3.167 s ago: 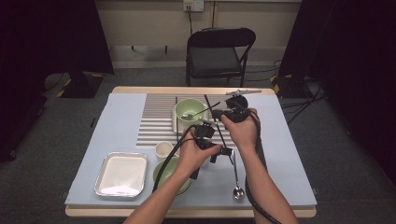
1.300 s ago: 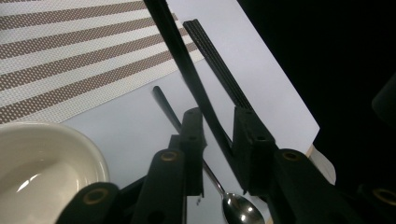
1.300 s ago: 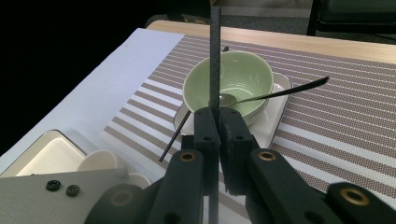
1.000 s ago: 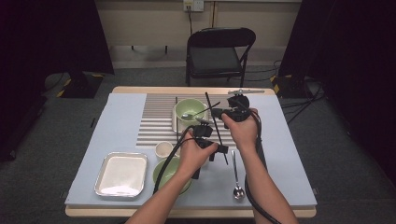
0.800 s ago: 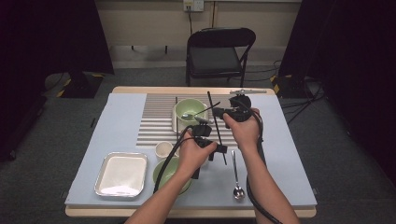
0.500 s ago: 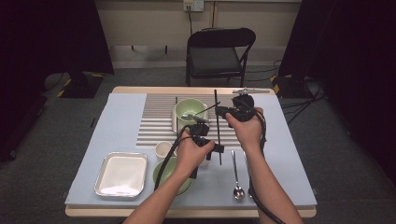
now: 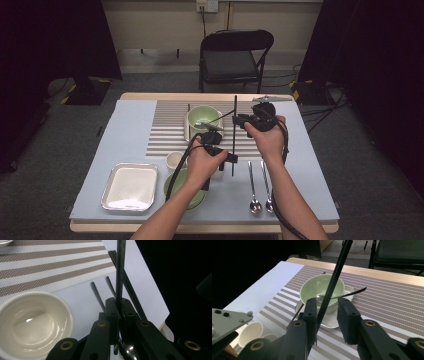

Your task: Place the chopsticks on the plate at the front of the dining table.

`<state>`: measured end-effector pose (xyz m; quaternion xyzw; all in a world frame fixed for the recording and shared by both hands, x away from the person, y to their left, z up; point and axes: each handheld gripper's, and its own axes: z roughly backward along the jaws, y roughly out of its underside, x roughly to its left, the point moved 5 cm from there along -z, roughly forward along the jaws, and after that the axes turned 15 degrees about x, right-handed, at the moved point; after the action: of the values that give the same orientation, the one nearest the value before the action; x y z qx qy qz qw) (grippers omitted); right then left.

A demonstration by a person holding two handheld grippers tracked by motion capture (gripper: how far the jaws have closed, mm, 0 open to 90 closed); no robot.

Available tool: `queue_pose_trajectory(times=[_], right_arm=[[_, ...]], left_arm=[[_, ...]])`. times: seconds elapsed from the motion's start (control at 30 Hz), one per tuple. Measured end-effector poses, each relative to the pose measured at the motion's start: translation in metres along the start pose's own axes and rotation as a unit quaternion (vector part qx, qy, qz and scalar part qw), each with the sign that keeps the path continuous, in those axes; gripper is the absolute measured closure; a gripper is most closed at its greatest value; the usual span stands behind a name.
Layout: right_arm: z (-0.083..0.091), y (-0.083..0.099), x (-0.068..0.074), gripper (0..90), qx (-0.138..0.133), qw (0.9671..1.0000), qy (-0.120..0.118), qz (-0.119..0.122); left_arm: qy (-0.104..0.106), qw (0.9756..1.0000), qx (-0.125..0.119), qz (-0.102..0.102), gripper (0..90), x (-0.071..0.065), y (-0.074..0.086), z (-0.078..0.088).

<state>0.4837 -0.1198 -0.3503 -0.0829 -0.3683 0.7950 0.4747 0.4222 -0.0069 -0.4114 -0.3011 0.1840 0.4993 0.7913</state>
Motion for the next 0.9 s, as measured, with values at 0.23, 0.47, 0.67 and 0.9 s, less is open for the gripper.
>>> queue_pose_trajectory(times=[0.23,0.47,0.67,0.9], right_arm=[[-0.001,0.002,-0.004,64.9,0.0,1.0,0.006,0.002],[-0.001,0.004,-0.009,62.5,0.0,0.9999,0.011,0.002],[-0.004,0.007,-0.014,59.5,0.004,0.9999,0.016,0.002],[-0.006,0.009,-0.018,55.2,0.003,0.9997,0.022,0.006]], left_arm=[[-0.003,1.0,0.003,-0.007,86.6,0.0,0.001,0.002],[-0.003,0.9999,0.006,-0.009,86.6,0.0,0.002,0.002],[0.003,0.9999,0.01,-0.008,86.6,-0.001,0.004,0.001],[0.004,0.9999,0.011,-0.002,86.5,-0.001,0.004,0.001]])
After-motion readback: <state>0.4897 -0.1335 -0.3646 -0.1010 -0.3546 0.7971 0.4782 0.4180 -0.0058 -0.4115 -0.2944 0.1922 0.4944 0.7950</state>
